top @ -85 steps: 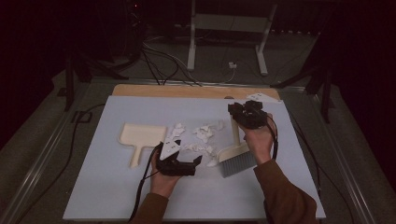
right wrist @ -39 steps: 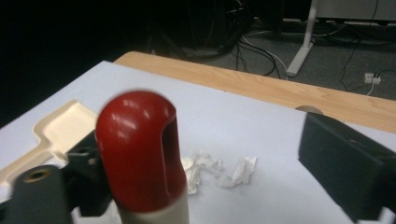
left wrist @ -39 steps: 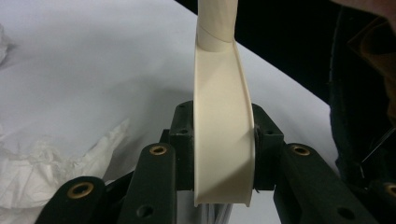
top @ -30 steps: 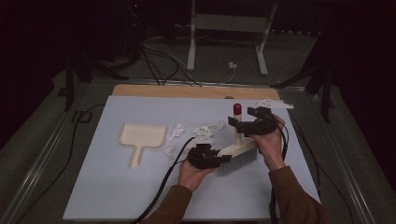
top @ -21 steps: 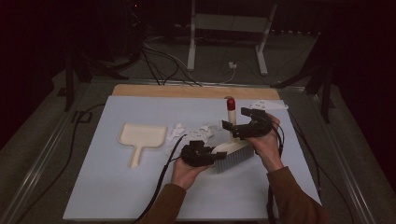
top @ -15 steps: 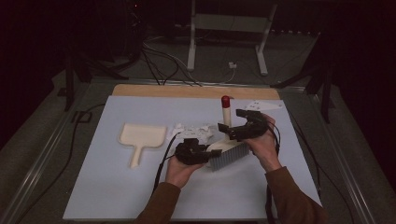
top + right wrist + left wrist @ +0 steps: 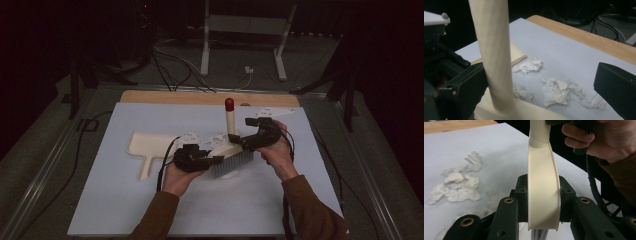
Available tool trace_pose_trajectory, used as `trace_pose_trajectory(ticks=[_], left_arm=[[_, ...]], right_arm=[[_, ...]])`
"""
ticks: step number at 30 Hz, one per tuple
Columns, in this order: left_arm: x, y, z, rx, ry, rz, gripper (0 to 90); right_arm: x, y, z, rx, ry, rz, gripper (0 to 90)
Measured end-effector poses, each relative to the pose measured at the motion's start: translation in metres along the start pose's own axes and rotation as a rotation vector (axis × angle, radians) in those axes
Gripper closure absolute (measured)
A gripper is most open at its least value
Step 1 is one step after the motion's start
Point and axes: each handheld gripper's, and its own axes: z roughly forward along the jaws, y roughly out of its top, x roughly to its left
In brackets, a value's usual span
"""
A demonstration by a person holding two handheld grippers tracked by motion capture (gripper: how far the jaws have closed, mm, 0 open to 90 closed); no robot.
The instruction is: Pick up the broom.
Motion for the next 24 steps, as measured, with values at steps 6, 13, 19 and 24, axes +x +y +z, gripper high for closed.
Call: trace_pose_trajectory(ticks=[6,13,19,24], left_arm=[[0.008,0.0,-0.01,0.014,0.005,0.017,69.9],[0.02,-0.001,-0.026,0.022,0.01,0.034,69.9],[0.026,-0.001,-0.035,0.032,-0.011,0.04,69.9],[0.027,0.0,-0.038,0.048,-0.034,0.056,69.9]], right_arm=[[-0.002,0.001,0.008,-0.001,0.053,-0.037,0.0],[0.001,0.0,0.008,0.023,0.089,-0.038,0.0],[0.004,0.001,0.014,0.074,0.116,-0.066,0.1],[0.006,0.0,0.026,0.154,0.157,-0.102,0.1]])
